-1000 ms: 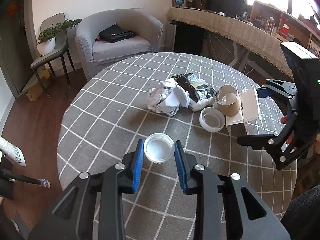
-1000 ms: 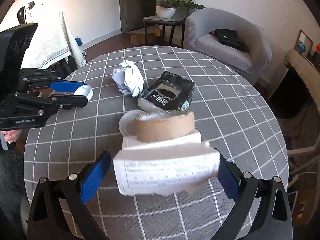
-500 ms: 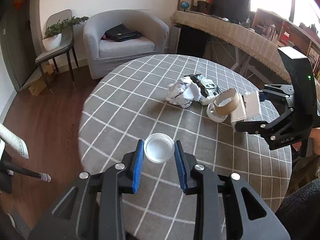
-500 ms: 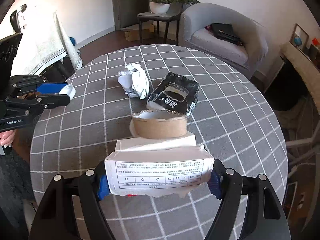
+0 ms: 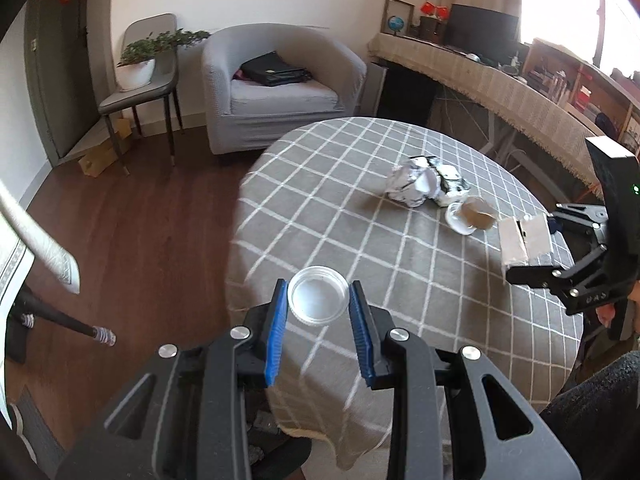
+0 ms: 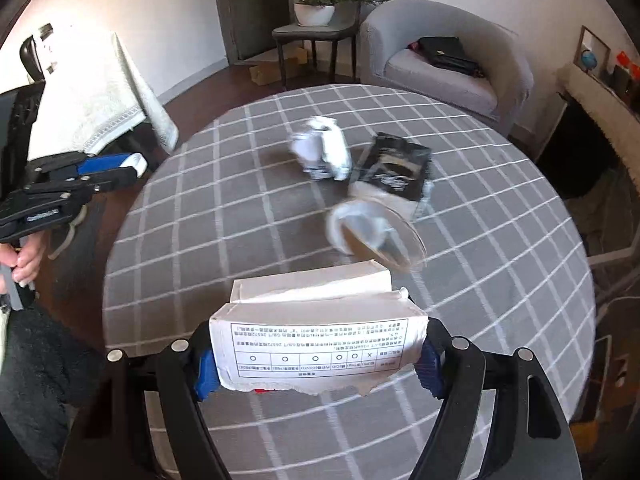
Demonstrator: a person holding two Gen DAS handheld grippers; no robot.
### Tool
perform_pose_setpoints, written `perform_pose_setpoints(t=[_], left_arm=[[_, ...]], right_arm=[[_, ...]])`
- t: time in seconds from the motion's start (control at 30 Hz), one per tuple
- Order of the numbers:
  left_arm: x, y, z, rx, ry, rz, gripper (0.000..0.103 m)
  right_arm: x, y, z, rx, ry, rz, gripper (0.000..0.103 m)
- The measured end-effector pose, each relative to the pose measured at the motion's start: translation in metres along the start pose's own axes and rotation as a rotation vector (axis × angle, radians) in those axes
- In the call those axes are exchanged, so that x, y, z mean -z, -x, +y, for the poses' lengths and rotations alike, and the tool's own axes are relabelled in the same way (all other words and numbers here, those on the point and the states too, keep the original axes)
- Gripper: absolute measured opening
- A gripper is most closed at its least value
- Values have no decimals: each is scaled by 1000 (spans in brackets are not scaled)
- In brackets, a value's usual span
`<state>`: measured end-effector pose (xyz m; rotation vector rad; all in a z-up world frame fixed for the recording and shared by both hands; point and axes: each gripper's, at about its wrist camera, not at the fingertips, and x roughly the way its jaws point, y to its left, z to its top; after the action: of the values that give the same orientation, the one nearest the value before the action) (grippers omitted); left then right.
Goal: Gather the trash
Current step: 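Carry lid and box to the green bin and open both grippers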
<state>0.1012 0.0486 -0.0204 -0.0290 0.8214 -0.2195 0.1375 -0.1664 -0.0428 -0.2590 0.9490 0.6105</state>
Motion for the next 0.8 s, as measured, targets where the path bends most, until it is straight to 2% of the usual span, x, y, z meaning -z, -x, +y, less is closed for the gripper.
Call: perform_pose_setpoints(t=[0.23, 0.5, 0.8], left_arm=[[21, 11, 32, -66, 37, 23, 33], [56, 13, 72, -140, 71, 96, 33], [97, 0, 102, -166, 130, 192, 33]], right_arm=[[-12, 0, 38, -53, 19, -45, 76], [-30, -7, 88, -116, 34, -84, 76], [-49, -17, 134, -163, 51, -109, 76]])
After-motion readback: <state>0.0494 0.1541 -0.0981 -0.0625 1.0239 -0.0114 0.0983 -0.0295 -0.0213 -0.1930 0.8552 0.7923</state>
